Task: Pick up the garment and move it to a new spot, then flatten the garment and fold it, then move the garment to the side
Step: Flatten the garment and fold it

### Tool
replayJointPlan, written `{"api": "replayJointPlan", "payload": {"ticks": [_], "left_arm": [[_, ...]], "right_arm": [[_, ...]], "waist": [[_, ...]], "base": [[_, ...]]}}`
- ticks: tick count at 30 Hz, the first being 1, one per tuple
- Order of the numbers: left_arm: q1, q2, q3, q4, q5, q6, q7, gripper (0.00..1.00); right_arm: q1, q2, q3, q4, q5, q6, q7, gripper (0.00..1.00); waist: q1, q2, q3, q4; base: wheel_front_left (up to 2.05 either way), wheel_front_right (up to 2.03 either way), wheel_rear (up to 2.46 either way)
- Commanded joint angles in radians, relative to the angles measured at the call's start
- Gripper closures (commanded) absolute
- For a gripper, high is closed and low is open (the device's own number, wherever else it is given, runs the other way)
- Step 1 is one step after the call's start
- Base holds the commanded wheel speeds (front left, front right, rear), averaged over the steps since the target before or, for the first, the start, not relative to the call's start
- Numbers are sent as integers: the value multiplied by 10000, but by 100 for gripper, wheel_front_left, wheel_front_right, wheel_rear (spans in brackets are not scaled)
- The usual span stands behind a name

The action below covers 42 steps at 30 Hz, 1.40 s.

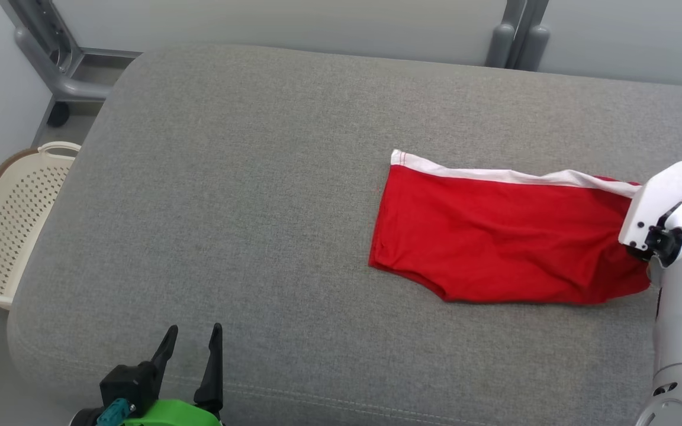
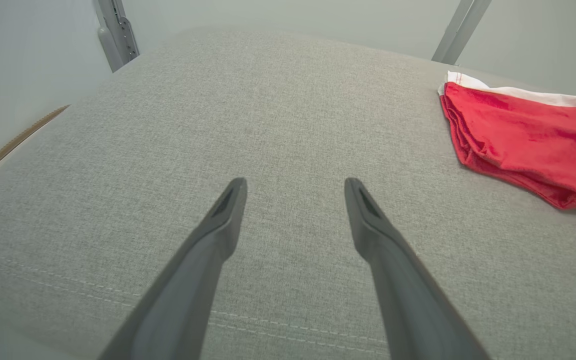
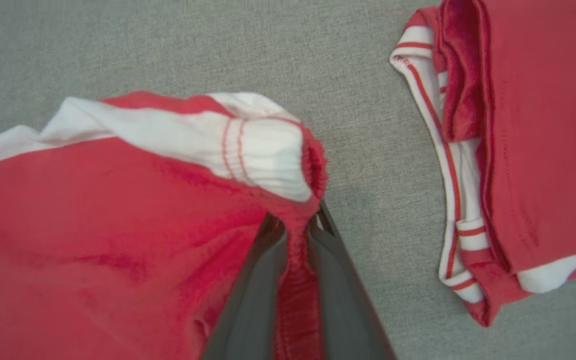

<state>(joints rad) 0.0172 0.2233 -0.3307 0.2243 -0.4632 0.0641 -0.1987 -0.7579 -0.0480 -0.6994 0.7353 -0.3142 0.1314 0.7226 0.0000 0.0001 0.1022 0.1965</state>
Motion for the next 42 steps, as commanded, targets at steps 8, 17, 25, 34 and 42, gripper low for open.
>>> {"api": "replayJointPlan", "payload": {"ticks": [8, 17, 25, 34, 42], "left_arm": [[60, 51, -85, -90, -115, 75, 66, 0], [-211, -37, -186, 80, -164, -21, 31, 0], [-249, -65, -334, 286, -176, -108, -15, 0], [-239, -143, -537, 467, -197, -175, -65, 0], [-233, -202, -648, 507, -213, -154, -100, 0]], "right_arm": [[-486, -38, 556, -545, 337, -15, 761, 100], [-1539, -41, 2649, 1010, 2794, -12, 546, 100], [-2201, -46, 4461, 3001, 4312, -11, -447, 100], [-2985, -40, 5044, 5150, 4508, -11, -1582, 100], [-3047, -41, 4467, 5507, 3745, -11, -1926, 100]], "waist": [[0, -1, 29, 44], [0, -1, 165, 428], [0, -1, 57, 999], [0, -1, 89, 1775], [0, -1, 285, 2181]], "base": [[0, 0, 0], [0, 0, 0], [0, 0, 0], [0, 0, 0], [0, 0, 0]]}}
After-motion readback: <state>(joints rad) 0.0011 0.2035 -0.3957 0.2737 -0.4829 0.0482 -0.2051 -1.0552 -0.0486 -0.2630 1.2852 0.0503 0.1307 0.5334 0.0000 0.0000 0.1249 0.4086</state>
